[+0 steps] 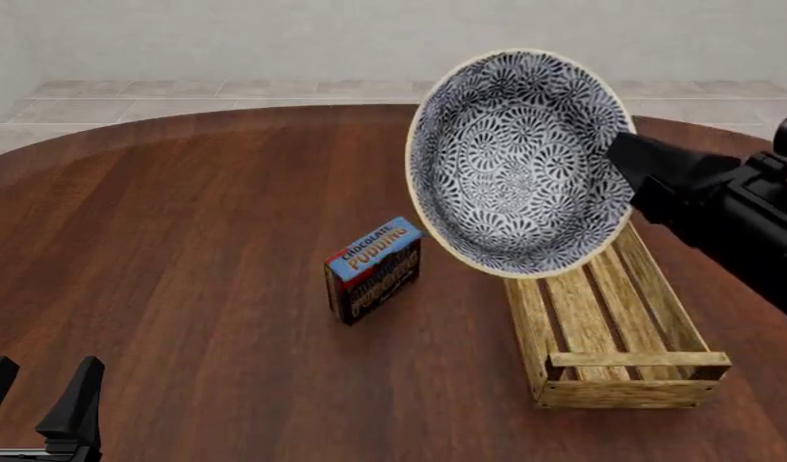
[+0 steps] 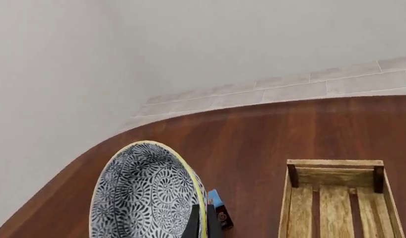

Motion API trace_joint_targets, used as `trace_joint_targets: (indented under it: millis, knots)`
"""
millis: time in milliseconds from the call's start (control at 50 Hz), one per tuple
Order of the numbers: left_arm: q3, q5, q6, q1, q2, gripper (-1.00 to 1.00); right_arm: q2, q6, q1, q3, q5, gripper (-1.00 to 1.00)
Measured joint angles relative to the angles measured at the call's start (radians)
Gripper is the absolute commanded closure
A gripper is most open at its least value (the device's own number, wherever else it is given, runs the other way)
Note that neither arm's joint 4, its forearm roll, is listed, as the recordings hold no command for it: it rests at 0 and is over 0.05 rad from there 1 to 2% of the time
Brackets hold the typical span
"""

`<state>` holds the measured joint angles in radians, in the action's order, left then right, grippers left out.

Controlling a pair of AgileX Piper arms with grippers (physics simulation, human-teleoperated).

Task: Pick up the bowl on the left and put it in the tray.

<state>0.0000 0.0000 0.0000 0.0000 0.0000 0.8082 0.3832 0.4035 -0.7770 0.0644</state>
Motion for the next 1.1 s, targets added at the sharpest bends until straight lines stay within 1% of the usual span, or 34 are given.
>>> trace_joint_targets:
  millis: [160, 360, 1100]
  knots:
    - [0.000, 0.000, 0.000, 0.000, 0.000, -1.00, -0.006, 0.032, -0.026, 0.025, -0.004, 1.00]
    - [0.000, 0.000, 0.000, 0.000, 0.000, -1.00, -0.011, 0.051, -0.055, 0.041, -0.007, 1.00]
    - [0.000, 0.000, 0.000, 0.000, 0.000, -1.00, -0.038, 0.061, -0.164, 0.086, -0.027, 1.00]
